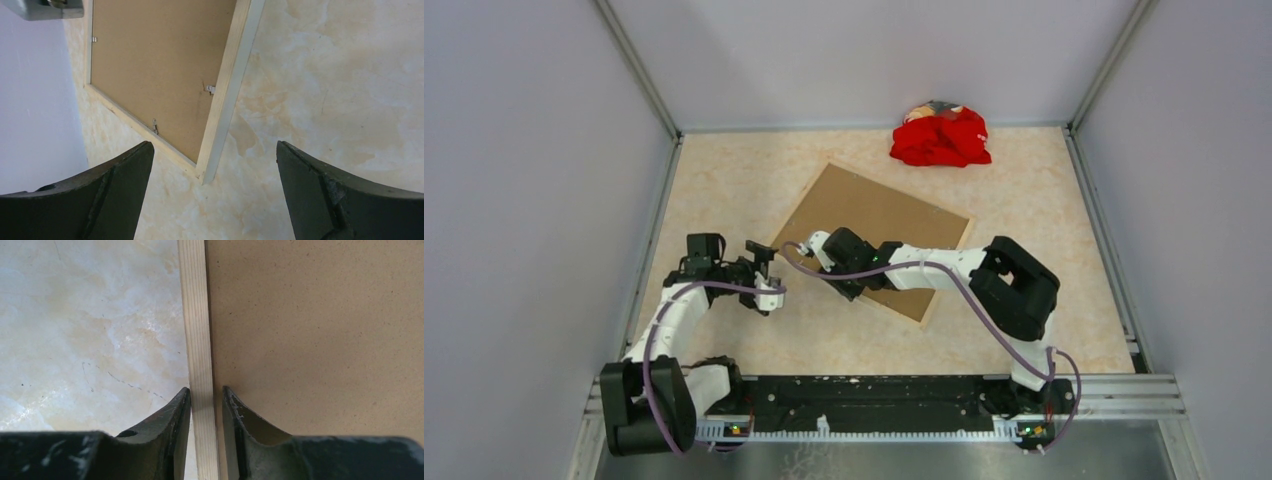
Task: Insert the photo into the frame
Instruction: Turn over the photo frame at the center of the board.
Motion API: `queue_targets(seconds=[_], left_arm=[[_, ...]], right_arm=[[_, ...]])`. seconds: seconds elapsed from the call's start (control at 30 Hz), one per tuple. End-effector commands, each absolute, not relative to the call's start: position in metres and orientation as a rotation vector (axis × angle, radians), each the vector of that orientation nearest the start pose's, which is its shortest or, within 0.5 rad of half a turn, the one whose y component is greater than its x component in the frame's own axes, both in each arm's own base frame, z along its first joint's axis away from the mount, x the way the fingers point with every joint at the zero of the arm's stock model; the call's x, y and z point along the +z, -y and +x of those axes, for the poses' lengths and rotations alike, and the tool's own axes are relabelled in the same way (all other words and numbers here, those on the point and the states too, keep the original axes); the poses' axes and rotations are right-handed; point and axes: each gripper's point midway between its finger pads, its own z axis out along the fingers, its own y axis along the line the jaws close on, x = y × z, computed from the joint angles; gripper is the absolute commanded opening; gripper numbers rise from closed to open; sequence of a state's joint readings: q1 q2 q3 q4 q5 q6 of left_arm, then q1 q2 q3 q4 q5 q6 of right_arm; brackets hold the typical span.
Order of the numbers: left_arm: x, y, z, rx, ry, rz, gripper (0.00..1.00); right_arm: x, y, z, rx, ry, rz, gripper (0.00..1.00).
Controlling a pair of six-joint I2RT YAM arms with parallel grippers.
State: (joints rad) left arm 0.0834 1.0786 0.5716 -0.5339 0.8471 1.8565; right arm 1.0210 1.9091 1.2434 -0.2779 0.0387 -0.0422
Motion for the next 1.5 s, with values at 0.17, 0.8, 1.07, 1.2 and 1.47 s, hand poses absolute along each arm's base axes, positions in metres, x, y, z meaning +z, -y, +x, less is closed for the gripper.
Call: queue_targets(seconds=[0.17, 0.8, 1.07, 1.2, 1.47], left_arm=[[0.086, 0.088, 0.28, -0.06, -1.116, 1.827, 0.99], [0.081, 0.105, 0.296, 0.219, -0.719, 2.005, 0.99], [0.092, 0.115, 0.31, 0.347, -0.579, 2.031, 0.8], [0.109, 0.122, 0.319, 0.414, -0.54, 1.986, 0.66], [0.121, 0.127, 0.325, 0.428, -0.56, 1.963, 0.41]], right_arm=[[0.035, -0.375, 0.24, 0.384, -2.253, -1.249, 0.0], [0.133, -0.401, 0.224, 0.67, -2.145, -1.204, 0.0], [0.151, -0.401, 0.22, 0.725, -2.145, -1.179, 0.0], [0.16, -0.399, 0.221, 0.721, -2.142, -1.161, 0.0], [0.181, -0.388, 0.234, 0.654, -2.132, -1.082, 0.18]])
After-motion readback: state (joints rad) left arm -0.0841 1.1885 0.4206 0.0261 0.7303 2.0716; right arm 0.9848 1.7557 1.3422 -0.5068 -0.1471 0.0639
